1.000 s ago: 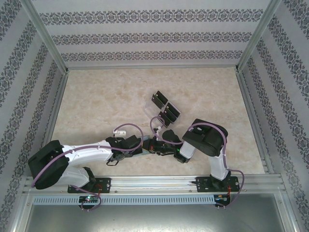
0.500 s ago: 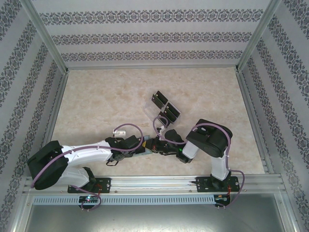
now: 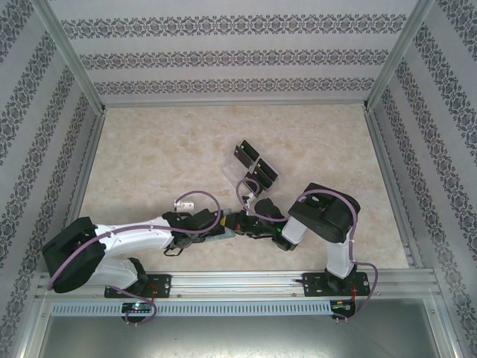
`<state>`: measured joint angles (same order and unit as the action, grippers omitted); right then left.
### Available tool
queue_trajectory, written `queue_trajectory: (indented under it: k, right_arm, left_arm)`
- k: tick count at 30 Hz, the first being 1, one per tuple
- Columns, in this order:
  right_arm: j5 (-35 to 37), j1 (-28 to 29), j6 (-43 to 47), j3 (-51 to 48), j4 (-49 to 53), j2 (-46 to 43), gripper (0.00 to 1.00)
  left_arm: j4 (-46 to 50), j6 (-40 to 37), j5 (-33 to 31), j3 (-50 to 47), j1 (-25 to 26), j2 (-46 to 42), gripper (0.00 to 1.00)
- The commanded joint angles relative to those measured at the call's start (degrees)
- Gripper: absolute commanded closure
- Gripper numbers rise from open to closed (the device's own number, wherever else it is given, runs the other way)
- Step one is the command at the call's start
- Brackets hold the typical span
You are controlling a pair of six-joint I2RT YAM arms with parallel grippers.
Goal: Put the credit cards into the card holder
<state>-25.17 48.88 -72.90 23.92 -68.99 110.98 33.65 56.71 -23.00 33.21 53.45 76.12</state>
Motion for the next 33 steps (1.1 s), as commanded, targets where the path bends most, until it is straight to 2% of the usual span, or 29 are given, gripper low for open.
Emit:
queue_trajectory:
  k: [1,6,17,25,33]
  right_arm:
    - [-0.8,0.09,1.91,0.73,3.07,1.64,1.0]
    - [-2.52,1.28,1.01,1.84,1.42,3.66,1.0]
    - [-0.7,1.47,0.6,0.21,1.58,3.02,1.0]
    - [3.13,1.57,-0.87,-2.73,2.45,1.2,1.0]
    - [2.56,2.0,-0.13,-1.69,5.01,0.28,1.0]
  left_arm:
    - [4.98,-0.03,2.96,-3.32,-1.07,1.84,0.16]
    - [4.83,0.02,3.14,-3.38,-1.02,2.07,0.16]
    - [4.67,-0.03,3.12,-3.3,-0.98,2.02,0.16]
    - [4.76,-0.16,3.14,-3.17,-1.02,1.95,0.16]
    - [4.8,-0.13,3.01,-3.26,-0.98,1.98,0.16]
